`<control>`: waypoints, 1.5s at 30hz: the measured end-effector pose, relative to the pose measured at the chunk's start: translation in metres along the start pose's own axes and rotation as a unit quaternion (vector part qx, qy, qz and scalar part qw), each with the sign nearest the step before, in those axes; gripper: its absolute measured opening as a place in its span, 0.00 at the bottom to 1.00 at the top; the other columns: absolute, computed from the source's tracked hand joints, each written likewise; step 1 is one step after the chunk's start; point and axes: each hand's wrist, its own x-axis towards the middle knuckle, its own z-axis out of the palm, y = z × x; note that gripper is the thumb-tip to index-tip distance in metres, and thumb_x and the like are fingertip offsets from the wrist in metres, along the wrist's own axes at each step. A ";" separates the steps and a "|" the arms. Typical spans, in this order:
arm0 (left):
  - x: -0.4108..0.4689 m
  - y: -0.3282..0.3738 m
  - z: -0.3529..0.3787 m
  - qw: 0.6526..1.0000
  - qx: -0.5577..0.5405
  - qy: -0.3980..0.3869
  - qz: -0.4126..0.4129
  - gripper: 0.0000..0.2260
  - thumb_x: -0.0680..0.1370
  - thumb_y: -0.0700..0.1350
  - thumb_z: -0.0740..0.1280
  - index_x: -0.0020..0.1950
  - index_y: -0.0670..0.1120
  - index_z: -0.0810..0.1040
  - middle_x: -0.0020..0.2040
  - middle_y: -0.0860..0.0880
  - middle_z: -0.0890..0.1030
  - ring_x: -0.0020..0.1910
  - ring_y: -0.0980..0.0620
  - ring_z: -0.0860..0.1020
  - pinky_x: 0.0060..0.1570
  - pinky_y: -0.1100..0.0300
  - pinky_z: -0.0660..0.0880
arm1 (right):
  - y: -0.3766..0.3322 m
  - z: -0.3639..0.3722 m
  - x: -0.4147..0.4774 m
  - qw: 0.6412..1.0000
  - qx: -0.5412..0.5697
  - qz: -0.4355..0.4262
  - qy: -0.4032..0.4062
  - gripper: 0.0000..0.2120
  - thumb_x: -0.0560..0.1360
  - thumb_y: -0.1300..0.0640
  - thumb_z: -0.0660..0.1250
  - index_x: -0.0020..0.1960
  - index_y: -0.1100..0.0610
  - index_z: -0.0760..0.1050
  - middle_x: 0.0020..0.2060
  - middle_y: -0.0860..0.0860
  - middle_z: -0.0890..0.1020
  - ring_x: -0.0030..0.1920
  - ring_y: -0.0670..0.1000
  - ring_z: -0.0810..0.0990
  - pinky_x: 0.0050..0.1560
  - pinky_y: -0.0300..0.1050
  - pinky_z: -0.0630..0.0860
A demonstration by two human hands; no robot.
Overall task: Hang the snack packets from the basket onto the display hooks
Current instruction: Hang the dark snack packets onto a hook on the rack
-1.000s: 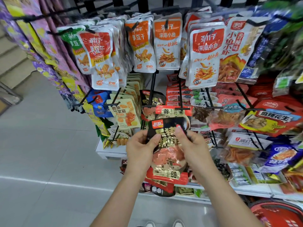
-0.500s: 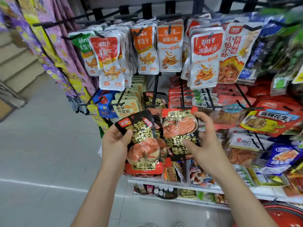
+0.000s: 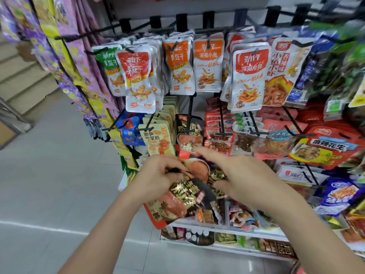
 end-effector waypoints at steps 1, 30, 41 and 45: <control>-0.003 -0.002 0.000 0.998 -0.050 0.033 -0.023 0.13 0.73 0.33 0.72 0.40 0.53 0.84 0.38 0.57 0.81 0.40 0.61 0.77 0.44 0.65 0.72 | 0.007 -0.003 0.001 0.999 0.025 0.038 0.001 0.36 0.75 0.50 0.70 0.73 0.32 0.52 0.45 0.45 0.81 0.41 0.48 0.78 0.41 0.47 0.76; -0.005 -0.028 0.003 0.971 -0.214 0.082 -0.066 0.20 0.73 0.32 0.71 0.36 0.59 0.82 0.35 0.59 0.83 0.37 0.62 0.80 0.38 0.73 0.72 | -0.027 0.045 0.048 0.875 0.440 0.141 0.145 0.07 0.72 0.58 0.74 0.36 0.48 0.84 0.35 0.44 0.84 0.38 0.41 0.81 0.41 0.34 0.73; 0.037 -0.059 -0.011 0.983 -0.175 0.043 -0.034 0.14 0.77 0.33 0.66 0.55 0.49 0.83 0.63 0.65 0.73 0.67 0.64 0.66 0.68 0.67 0.58 | -0.012 0.067 0.117 0.690 0.609 0.303 0.248 0.03 0.76 0.60 0.70 0.46 0.52 0.78 0.39 0.52 0.81 0.29 0.47 0.77 0.32 0.42 0.76; 0.038 -0.065 -0.016 0.989 -0.143 0.033 0.014 0.19 0.76 0.30 0.66 0.48 0.56 0.82 0.63 0.69 0.71 0.67 0.69 0.64 0.67 0.75 0.54 | -0.009 0.075 0.130 0.717 0.562 0.309 0.274 0.06 0.76 0.61 0.69 0.48 0.50 0.78 0.48 0.56 0.83 0.41 0.52 0.81 0.42 0.48 0.79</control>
